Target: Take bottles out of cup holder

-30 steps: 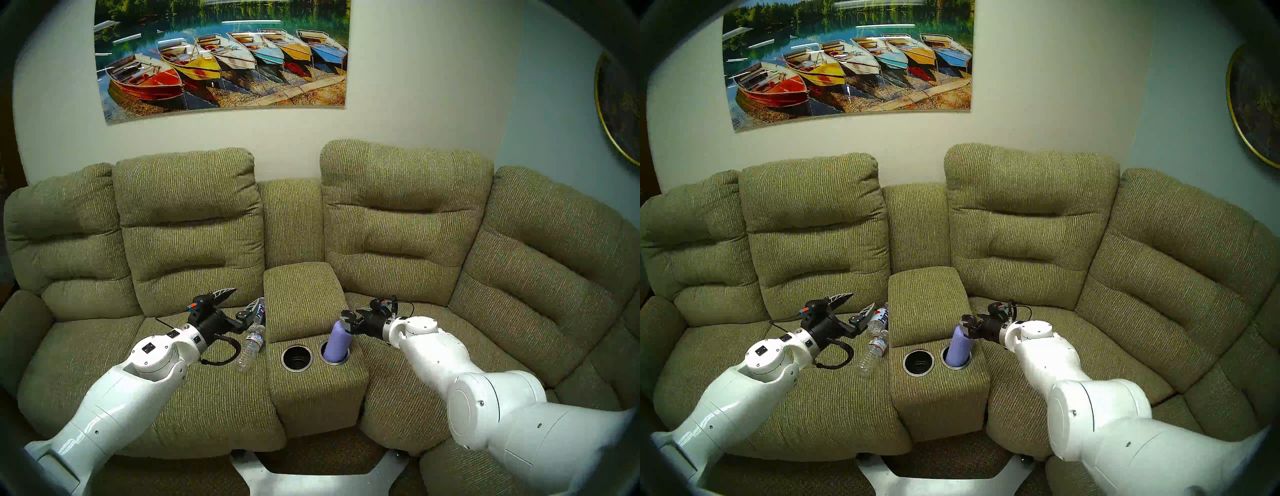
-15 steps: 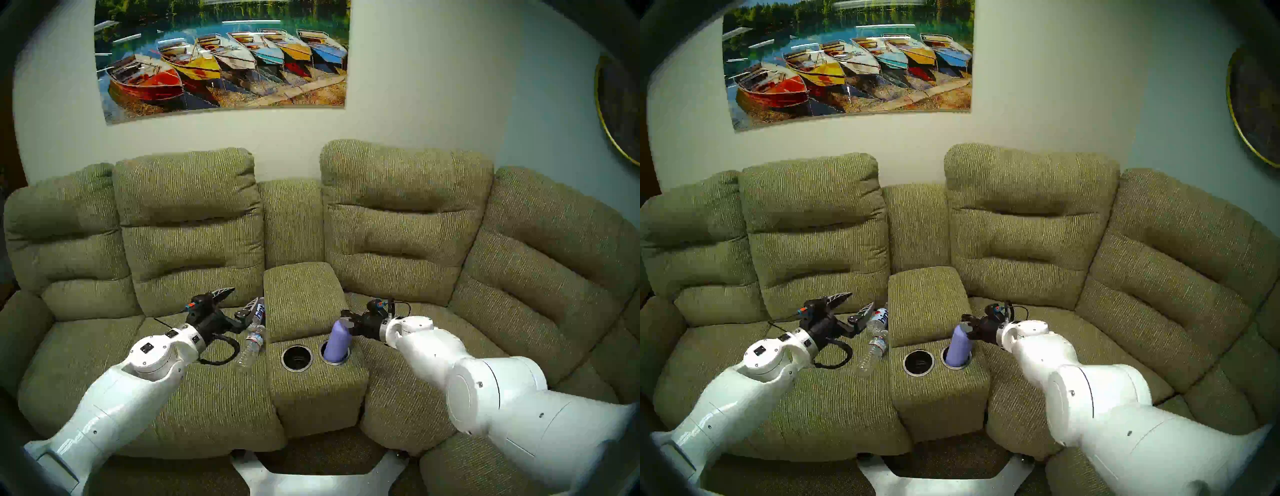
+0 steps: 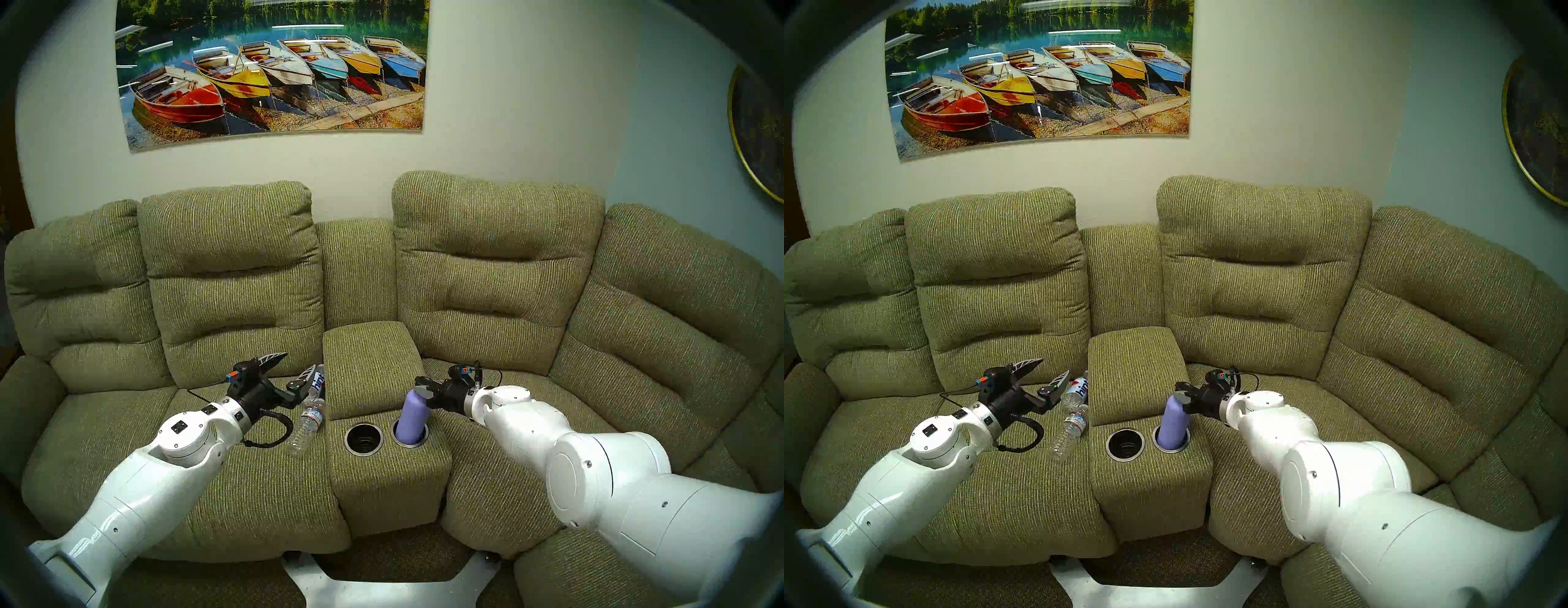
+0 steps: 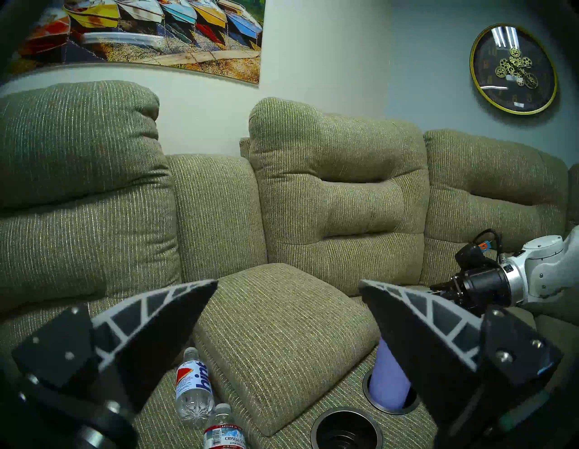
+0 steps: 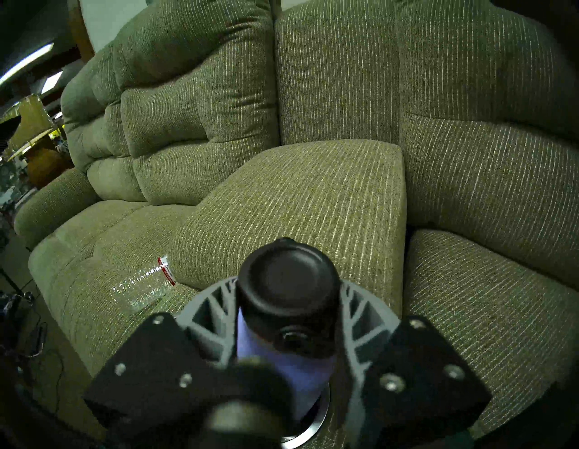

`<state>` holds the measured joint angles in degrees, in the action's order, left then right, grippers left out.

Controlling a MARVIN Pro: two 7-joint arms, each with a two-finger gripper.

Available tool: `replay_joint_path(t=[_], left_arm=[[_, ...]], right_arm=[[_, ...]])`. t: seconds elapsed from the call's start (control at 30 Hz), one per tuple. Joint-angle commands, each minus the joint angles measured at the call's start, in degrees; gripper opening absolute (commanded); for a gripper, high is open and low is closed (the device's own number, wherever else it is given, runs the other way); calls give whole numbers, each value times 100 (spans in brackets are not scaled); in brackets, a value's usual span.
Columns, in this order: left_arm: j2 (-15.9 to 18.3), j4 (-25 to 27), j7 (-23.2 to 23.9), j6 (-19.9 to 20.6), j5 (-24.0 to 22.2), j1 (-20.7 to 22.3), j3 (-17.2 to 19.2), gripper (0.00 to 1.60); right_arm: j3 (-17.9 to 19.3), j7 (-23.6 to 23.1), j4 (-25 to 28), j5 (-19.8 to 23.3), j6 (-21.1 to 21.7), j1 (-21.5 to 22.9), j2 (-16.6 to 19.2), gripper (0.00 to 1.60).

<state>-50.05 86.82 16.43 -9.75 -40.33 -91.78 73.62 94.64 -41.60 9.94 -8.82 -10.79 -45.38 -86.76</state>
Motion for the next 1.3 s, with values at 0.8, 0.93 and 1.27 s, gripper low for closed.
replay_joint_path(t=[0.8, 0.93, 1.27], left_arm=[[-13, 125, 23, -52, 22, 76, -41, 160], [-1, 141, 16, -63, 29, 65, -47, 160], [28, 187, -27, -86, 30, 4, -26, 160]], right_arm=[[681, -906, 1721, 346, -1244, 105, 708, 0], [734, -913, 2053, 307, -1062, -202, 712, 0], [829, -442, 2750, 117, -634, -855, 595, 0]])
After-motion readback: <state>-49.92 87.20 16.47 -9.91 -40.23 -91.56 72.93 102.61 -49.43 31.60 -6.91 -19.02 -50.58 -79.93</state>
